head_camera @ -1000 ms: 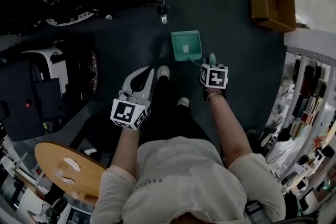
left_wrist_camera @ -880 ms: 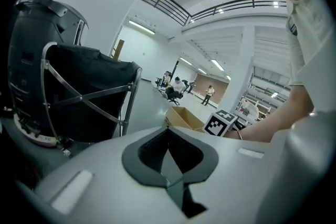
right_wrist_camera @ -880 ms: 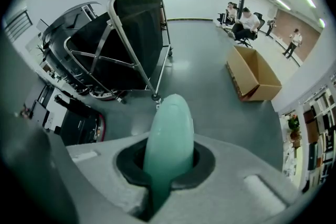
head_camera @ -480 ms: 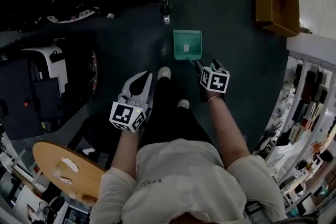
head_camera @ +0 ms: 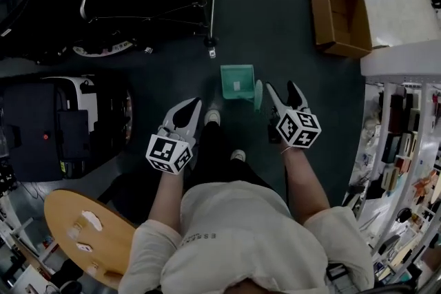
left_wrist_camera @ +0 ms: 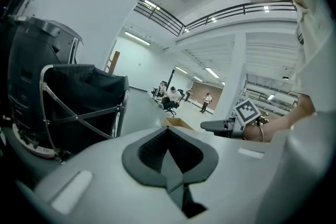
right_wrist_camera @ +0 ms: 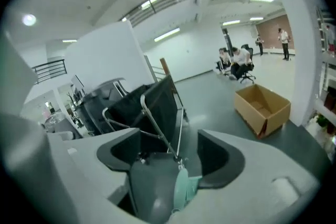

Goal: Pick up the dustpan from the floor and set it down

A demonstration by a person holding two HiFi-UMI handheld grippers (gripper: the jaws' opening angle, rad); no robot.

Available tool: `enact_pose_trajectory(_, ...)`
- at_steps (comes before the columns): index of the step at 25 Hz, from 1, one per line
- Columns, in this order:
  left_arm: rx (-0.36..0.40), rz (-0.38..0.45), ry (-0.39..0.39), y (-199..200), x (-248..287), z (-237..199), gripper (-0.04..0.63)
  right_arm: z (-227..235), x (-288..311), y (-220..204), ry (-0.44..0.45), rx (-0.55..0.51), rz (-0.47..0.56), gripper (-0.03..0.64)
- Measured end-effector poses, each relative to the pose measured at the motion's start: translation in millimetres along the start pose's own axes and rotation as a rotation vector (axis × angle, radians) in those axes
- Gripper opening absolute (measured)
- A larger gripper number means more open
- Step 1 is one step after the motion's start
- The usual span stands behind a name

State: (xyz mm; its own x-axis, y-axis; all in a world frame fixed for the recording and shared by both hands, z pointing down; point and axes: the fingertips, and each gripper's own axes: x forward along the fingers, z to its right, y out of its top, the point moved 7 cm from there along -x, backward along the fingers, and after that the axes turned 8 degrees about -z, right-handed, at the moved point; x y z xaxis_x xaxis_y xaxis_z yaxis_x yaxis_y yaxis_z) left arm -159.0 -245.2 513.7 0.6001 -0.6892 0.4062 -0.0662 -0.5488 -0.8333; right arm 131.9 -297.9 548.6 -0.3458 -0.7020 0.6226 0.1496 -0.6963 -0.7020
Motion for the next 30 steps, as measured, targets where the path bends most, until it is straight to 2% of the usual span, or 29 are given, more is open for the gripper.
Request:
enact_pose_trajectory(1, 0.011, 0.011, -0.003, 6.6, -7.0, 10.3, 0.017, -2.2, -23.3, 8.5, 0.008, -0.018, 0.064, 0.270)
enact_pose_trajectory(2, 0.025, 0.022, -0.005, 12.8, -14.6, 21.9, 0.017, -3.2, -46.7, 14.3, -0.001, -0.046, 0.112, 0.122)
enact_pose_trajectory(3, 0.040, 0.032, -0.007, 18.4, -22.7, 34.6, 0.017, -3.7, -69.1, 17.6, -0.014, -0.078, 0.146, 0.009)
enact_pose_trajectory(4, 0.057, 0.041, -0.007, 22.9, -31.1, 47.8, 0.017, -4.8, -89.5, 18.4, -0.018, -0.110, 0.169, -0.009)
enact_pose_trajectory(7, 0.105, 0.074, -0.010, 29.2, -57.8, 85.5, 0.017, -10.5, -141.0, 8.2, 0.016, -0.178, 0.195, -0.011)
enact_pose_trajectory(13, 0.184, 0.161, -0.012, 20.8, -110.9, 162.6, 0.017, -8.7, -222.3, -27.0, 0.067, -0.222, 0.214, -0.011)
enact_pose_trajectory(18, 0.182, 0.233, 0.000, 2.4, -150.1, 207.5, 0.017, -20.7, -279.4, -45.9, 0.099, -0.269, 0.281, -0.009)
enact_pose_trajectory(24, 0.246, 0.235, -0.026, -24.3, -182.5, 254.6, 0.017, -16.5, -321.9, -87.4, 0.117, -0.280, 0.257, -0.009)
enact_pose_trajectory(30, 0.219, 0.239, -0.027, -63.0, -231.2, 279.4, 0.017, -27.7, -360.5, -141.3, 0.124, -0.277, 0.229, -0.009)
